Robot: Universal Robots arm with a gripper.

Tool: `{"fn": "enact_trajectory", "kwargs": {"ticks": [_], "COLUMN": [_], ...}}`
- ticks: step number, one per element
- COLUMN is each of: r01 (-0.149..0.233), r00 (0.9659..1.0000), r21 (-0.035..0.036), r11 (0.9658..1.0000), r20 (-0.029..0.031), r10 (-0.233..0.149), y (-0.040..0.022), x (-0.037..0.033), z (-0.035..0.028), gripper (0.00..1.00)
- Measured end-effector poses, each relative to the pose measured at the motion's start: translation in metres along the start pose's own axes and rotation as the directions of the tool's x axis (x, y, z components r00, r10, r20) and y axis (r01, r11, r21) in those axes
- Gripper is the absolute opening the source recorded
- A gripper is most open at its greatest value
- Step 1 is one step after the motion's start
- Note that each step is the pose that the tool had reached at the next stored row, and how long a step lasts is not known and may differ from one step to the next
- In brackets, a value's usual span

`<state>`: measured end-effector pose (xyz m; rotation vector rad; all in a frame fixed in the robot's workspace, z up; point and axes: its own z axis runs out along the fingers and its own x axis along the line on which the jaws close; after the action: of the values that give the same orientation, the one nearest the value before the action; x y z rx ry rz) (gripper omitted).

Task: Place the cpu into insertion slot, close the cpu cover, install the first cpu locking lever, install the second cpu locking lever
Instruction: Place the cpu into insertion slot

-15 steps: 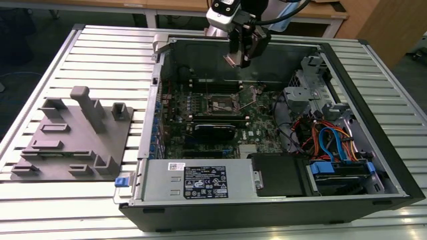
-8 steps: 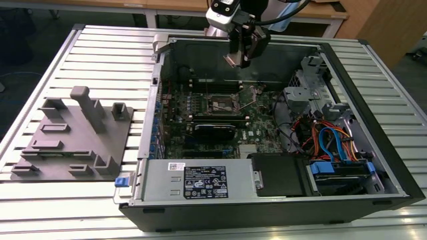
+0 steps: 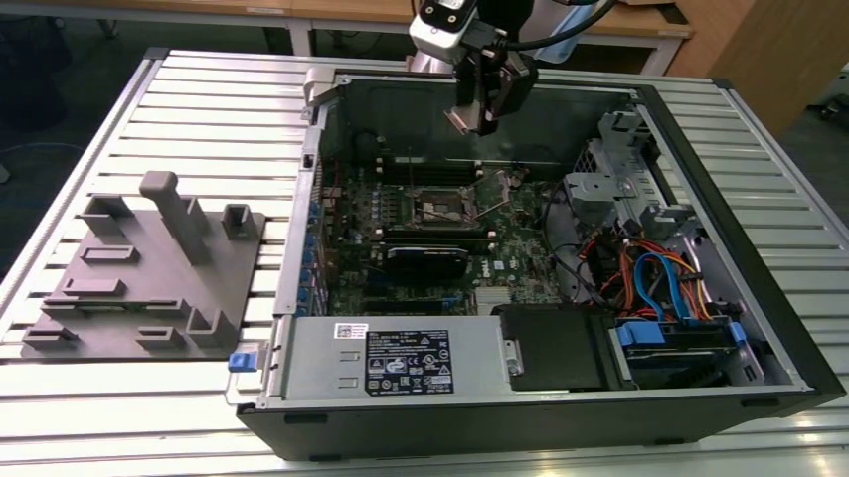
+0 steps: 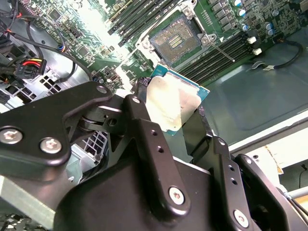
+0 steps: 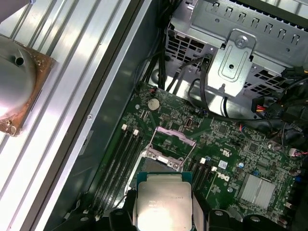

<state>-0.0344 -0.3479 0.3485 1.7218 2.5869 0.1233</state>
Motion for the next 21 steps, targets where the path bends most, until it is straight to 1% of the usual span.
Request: {"fn": "enact_trajectory", "kwargs": {"ticks": [9, 12, 16, 18, 20, 21], "r01": [0.0, -0.007, -0.047, -0.083, -0.118, -0.128], "r00": [1.0, 1.0, 0.9989, 0.9965, 0.993, 0.9917], "r21": [0.0, 0.0, -0.001, -0.0016, -0.0025, -0.0027], "r11": [1.0, 1.0, 0.9989, 0.9966, 0.993, 0.9918], "r20": [0.0, 0.0009, 0.004, 0.0072, 0.0102, 0.011], "r10": [0.0, 0.007, 0.047, 0.083, 0.118, 0.128], "y": [-0.0001, -0.0001, -0.0002, -0.0002, -0.0003, -0.0003], "x": [0.0, 0.0, 0.0, 0.0001, 0.0, 0.0], "z": [0.0, 0.0004, 0.0011, 0.0015, 0.0019, 0.0019], "gripper": [0.54, 0.54, 0.54, 0.54, 0.54, 0.54]}}
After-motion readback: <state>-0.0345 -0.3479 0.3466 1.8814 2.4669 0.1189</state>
